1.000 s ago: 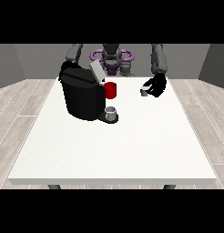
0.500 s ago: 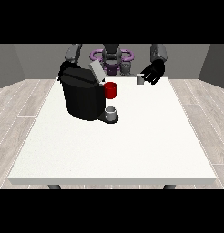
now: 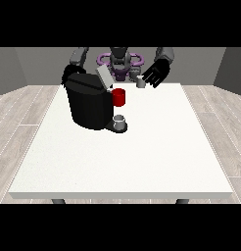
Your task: Insert the coffee pod into the coffee machine and close the lid
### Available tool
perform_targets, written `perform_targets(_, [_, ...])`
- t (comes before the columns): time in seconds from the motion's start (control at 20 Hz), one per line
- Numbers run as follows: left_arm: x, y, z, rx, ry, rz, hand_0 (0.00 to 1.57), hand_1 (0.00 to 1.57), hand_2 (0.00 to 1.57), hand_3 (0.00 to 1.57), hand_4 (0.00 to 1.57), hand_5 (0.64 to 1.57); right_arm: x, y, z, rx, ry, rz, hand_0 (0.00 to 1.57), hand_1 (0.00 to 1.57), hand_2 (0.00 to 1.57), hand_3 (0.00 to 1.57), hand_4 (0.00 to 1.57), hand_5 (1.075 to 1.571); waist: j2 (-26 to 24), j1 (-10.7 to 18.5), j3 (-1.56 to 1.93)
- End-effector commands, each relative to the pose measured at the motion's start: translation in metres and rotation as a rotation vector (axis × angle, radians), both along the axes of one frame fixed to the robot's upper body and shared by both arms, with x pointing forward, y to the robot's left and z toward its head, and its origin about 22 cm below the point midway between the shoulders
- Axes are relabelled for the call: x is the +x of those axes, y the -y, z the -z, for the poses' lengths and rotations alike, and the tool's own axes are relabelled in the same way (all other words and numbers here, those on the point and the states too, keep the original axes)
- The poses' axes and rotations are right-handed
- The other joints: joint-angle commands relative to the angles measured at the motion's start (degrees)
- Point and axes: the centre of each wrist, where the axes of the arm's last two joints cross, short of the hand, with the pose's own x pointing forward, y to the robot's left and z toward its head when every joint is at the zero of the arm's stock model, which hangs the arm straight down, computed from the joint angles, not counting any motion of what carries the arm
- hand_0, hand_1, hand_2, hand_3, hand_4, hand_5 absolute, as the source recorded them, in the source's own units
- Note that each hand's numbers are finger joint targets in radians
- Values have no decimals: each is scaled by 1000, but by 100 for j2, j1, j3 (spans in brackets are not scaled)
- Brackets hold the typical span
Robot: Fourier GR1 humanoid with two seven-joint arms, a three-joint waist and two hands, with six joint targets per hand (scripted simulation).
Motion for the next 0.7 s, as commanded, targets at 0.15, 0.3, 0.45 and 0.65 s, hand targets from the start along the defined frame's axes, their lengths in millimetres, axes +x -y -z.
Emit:
perform_targets(0.15, [11, -33, -75, -61, 114, -75, 1272, 1272, 1307, 1244, 512, 1571, 9, -14, -32, -10, 101, -82, 0, 0, 0, 0, 521, 1571, 496, -472, -1])
perform_targets(0.3, [18, -20, -88, -77, 129, -109, 1239, 1239, 1262, 1198, 476, 1571, 14, -30, -45, -26, 136, -102, 0, 0, 0, 0, 508, 1571, 668, -670, -1])
perform_targets(0.45, [20, 2, -105, -26, 166, -50, 1260, 1260, 1318, 1258, 490, 1571, 13, -18, -30, -31, 124, -56, 0, 0, 0, 0, 506, 1571, 707, -562, 2])
perform_targets(0.65, [23, 12, -103, -29, 171, -78, 1282, 1282, 1329, 1263, 517, 1571, 18, -22, -50, -46, 124, -68, 0, 0, 0, 0, 502, 1571, 702, -730, 1])
